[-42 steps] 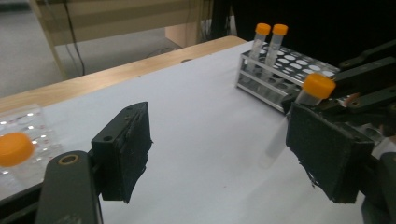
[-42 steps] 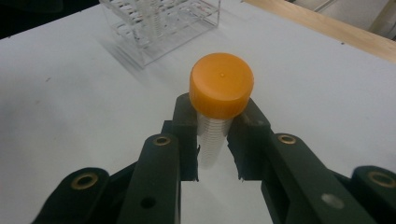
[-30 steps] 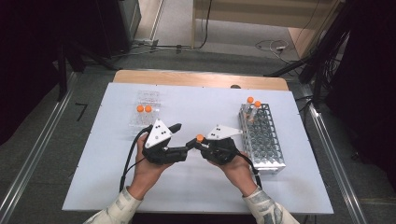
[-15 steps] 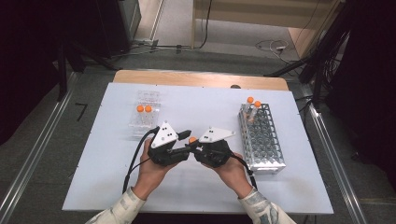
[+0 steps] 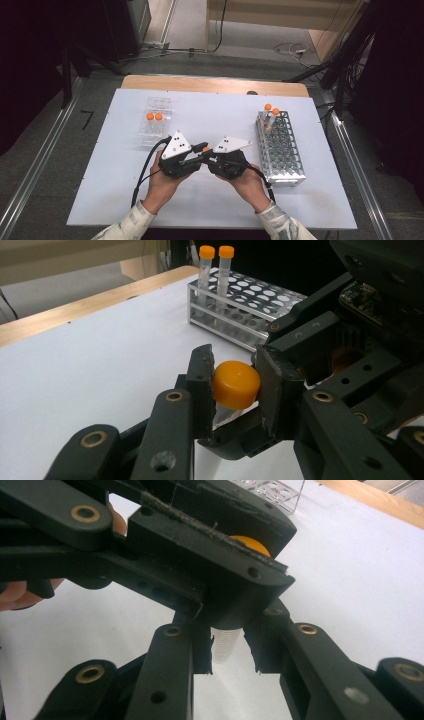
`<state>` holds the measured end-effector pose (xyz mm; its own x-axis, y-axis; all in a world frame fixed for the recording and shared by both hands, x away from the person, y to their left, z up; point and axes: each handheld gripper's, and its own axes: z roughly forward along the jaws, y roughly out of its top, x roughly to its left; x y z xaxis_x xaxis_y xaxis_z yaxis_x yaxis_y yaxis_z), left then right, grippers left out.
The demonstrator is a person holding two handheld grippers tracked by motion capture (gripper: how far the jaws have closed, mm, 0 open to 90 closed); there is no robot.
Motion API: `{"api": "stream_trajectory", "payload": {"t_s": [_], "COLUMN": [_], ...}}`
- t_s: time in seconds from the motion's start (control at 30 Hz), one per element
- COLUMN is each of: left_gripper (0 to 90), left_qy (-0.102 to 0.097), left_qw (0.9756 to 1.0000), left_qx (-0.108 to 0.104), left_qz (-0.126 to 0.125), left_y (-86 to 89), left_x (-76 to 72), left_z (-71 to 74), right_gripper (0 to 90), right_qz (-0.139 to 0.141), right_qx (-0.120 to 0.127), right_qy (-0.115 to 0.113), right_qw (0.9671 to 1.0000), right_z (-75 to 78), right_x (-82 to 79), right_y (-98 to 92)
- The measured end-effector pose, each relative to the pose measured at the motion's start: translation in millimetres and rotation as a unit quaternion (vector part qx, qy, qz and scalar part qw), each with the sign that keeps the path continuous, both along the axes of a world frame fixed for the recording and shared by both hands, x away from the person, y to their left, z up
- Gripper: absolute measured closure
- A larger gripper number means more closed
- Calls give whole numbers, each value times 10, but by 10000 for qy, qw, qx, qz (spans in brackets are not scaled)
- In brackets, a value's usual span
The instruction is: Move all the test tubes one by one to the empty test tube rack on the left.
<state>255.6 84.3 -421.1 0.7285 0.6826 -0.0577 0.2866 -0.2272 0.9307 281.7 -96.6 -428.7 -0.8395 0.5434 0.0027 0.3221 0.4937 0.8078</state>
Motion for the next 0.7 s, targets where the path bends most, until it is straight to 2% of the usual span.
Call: {"api": "stream_trajectory", "payload": {"t_s": [0.13,0.53,0.63,0.7], "left_gripper": [700,702,703,702], "left_qy": [-120,-76,-93,-94], "left_qw": [9999,10000,9999,9999], "left_qx": [65,23,-19,-39], "left_qz": [21,-14,-34,-27], "left_y": [-11,-4,8,19], "left_x": [-21,-21,-26,-28], "left_z": [11,25,43,57], "right_gripper": [710,665,623,553], "right_qz": [30,127,194,217], "right_qx": [29,9,-1,-13], "right_qy": [-16,-22,-13,-8], "right_qw": [10000,9999,9998,9998], "right_z": [7,4,2,-4], "right_x": [-6,-21,-19,-19], "right_y": [-5,10,13,21]}}
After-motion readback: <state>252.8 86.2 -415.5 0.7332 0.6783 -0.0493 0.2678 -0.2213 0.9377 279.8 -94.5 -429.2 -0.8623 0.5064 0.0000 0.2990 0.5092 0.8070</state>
